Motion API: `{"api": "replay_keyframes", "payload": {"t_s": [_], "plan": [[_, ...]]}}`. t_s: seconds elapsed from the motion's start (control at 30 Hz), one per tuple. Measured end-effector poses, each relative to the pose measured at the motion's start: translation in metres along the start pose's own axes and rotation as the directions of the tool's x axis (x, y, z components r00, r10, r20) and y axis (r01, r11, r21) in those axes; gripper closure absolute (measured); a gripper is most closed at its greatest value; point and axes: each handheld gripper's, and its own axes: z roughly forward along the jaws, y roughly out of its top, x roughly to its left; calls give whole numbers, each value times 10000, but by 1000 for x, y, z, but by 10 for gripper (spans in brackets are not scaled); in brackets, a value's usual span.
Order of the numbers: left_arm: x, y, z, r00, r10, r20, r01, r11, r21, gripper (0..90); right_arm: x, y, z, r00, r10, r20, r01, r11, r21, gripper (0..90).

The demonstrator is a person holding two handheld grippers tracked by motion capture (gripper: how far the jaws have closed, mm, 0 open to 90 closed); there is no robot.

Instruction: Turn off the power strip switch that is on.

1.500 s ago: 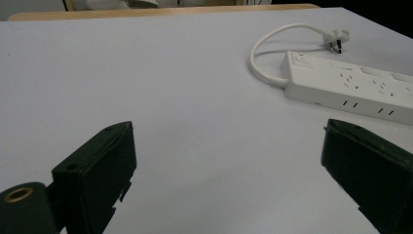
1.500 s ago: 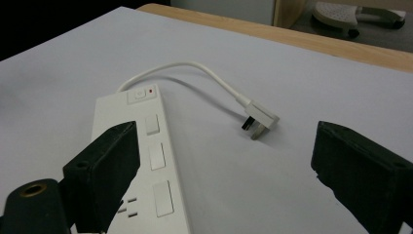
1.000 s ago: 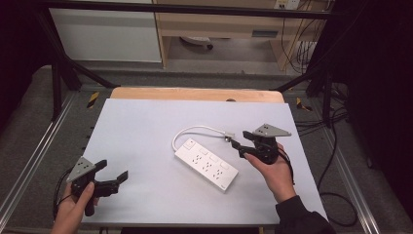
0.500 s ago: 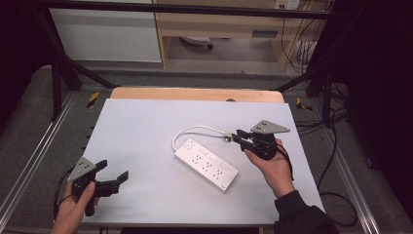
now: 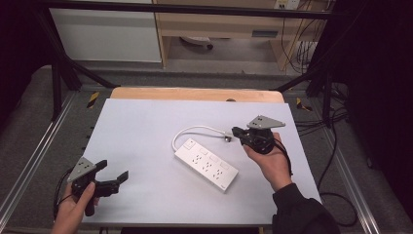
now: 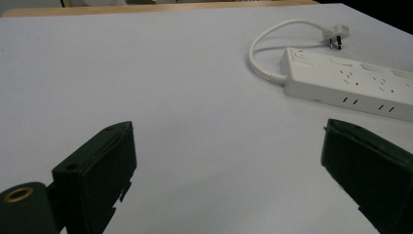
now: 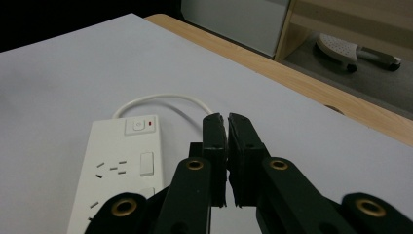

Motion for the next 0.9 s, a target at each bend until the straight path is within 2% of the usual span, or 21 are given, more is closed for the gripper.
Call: {"api": "replay_keyframes", "payload": {"t_s": [0.1, 0.37, 0.6, 0.9], "plan": [[-1, 0, 0, 10000, -5, 10, 5, 10000, -8, 59, -1, 0, 5, 9998, 188, -73, -187, 9998, 88, 878], [0, 0, 0, 10000, -13, 6, 13, 10000, -2, 58, 2, 2, 18, 9991, 120, -406, -105, 9993, 369, 899], [0, 0, 0, 10000, -6, -2, 6, 10000, -19, 59, 4, 12, 24, 9989, 37, -472, -17, 9991, 431, 900], [0, 0, -1, 10000, 15, -19, -15, 10000, -41, 59, 5, 19, 31, 9982, 160, -576, -123, 9979, 633, 900]]}}
